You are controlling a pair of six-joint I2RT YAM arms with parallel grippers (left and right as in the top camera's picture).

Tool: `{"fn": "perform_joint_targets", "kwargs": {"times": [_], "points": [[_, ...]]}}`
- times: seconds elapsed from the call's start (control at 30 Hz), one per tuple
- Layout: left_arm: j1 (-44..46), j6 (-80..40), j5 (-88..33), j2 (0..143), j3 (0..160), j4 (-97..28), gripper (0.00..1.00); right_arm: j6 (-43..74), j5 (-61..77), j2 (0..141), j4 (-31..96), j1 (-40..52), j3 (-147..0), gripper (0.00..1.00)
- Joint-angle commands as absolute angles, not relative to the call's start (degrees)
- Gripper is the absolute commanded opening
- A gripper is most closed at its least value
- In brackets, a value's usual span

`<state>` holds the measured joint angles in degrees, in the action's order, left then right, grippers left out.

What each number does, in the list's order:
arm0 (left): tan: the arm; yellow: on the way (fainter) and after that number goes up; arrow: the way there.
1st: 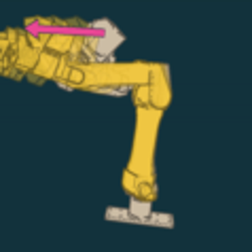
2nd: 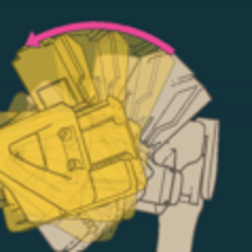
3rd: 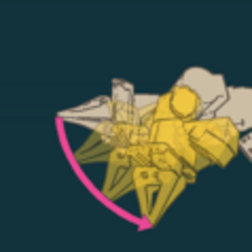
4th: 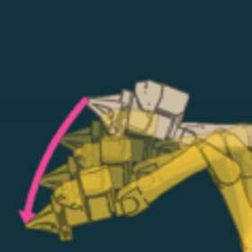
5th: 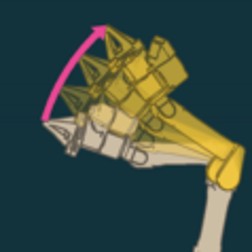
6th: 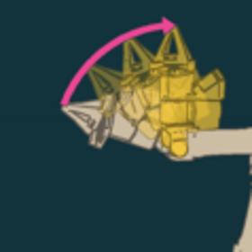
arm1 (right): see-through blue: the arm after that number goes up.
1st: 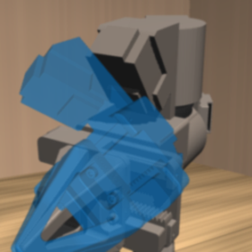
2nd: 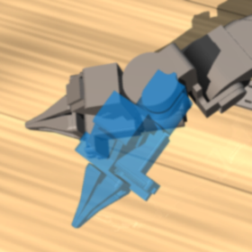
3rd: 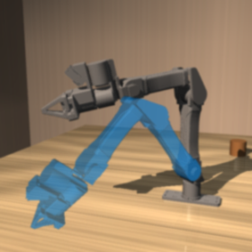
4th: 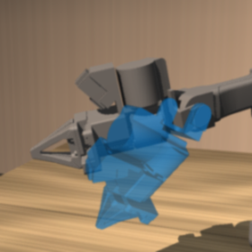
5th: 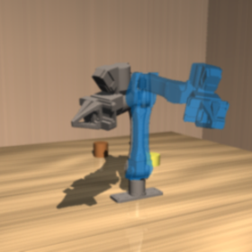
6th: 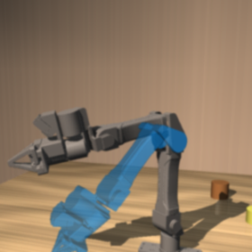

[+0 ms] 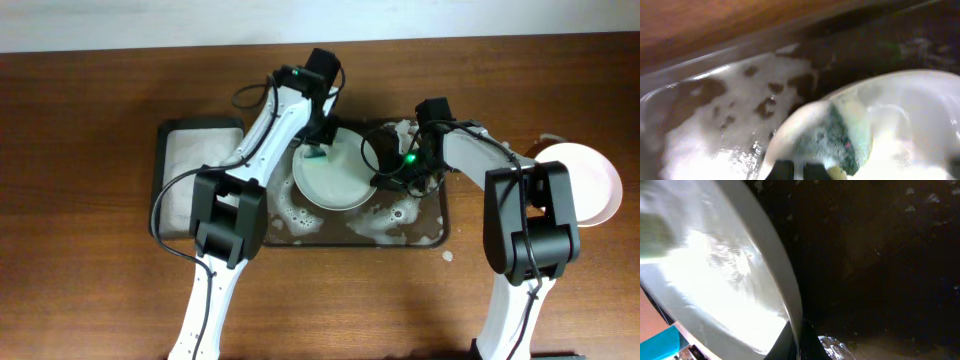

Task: Clean dirty plates on tray and stack at the side
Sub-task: 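Withdraw the sponge upward and lift the white plate with right gripper, then tilt the white plate upright and carry it right with right gripper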

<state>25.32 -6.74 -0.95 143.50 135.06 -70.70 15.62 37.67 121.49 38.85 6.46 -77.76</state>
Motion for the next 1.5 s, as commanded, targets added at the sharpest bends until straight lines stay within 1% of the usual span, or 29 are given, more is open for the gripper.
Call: {"fn": "perform_joint_targets", "kwargs": {"times": [0.0, 0.03, 0.13, 0.2, 0.3, 0.4, 0.53, 0.63, 0.7, 0.8, 0.9, 1.03, 1.2, 1.33, 1.47], "points": [[23.6, -7.7, 12.8, 143.5, 143.0, -76.5, 0.0, 13.9, 35.9, 122.2, 39.9, 6.3, -76.9, 0.04], [23.6, -7.7, 18.5, 143.5, 143.2, -78.3, 0.0, 13.9, 35.9, 122.2, 39.9, 6.3, -76.9, 0.04], [23.6, -7.7, 26.1, 143.5, 143.2, -80.7, 0.0, 13.9, 36.0, 122.2, 39.9, 6.3, -76.9, 0.04], [23.6, -7.7, 28.2, 143.5, 143.2, -81.1, 0.0, 14.0, 35.9, 122.2, 39.9, 6.3, -76.9, 0.04], [23.6, -10.0, 27.7, 143.5, 143.2, -81.6, 0.0, 15.8, 34.5, 122.1, 39.8, 6.3, -76.9, 0.04], [23.6, -10.7, 19.0, 143.5, 143.2, -82.7, 0.0, 16.8, 31.4, 119.9, 40.1, 6.3, -77.1, 0.04], [23.5, -10.7, 5.5, 143.5, 143.2, -83.2, 0.0, 16.7, 22.7, 112.3, 43.0, 6.3, -78.7, 0.04], [23.5, -10.7, 1.0, 143.5, 143.2, -83.2, 0.0, 16.7, 16.5, 105.4, 44.2, 6.3, -78.8, 0.04], [23.5, -10.7, -0.6, 143.5, 143.2, -83.2, 0.0, 16.7, 9.0, 99.0, 45.5, 6.4, -78.8, 0.04], [23.5, -10.7, -1.1, 143.5, 143.2, -83.2, 0.0, 16.7, 0.5, 93.3, 47.1, 6.9, -78.8, 0.04], [23.5, -10.7, -1.1, 143.5, 143.2, -83.2, 0.0, 16.8, -13.0, 88.6, 49.4, 9.4, -78.8, 0.04], [23.5, -10.7, -1.1, 143.5, 143.2, -83.2, 0.0, 17.2, -32.0, 86.0, 51.7, 15.6, -78.8, 0.04], [23.5, -10.7, -1.1, 143.5, 143.2, -83.2, 0.01, 22.0, -54.5, 86.8, 53.2, 24.9, -78.7, 0.04], [23.4, -10.7, -1.1, 143.5, 143.2, -83.0, 0.01, 22.0, -64.0, 87.1, 53.4, 30.2, -78.7, 0.04], [23.4, -10.7, -1.1, 143.5, 143.2, -82.8, 0.01, 22.0, -66.4, 87.9, 53.8, 31.5, -78.7, 0.04]]}}
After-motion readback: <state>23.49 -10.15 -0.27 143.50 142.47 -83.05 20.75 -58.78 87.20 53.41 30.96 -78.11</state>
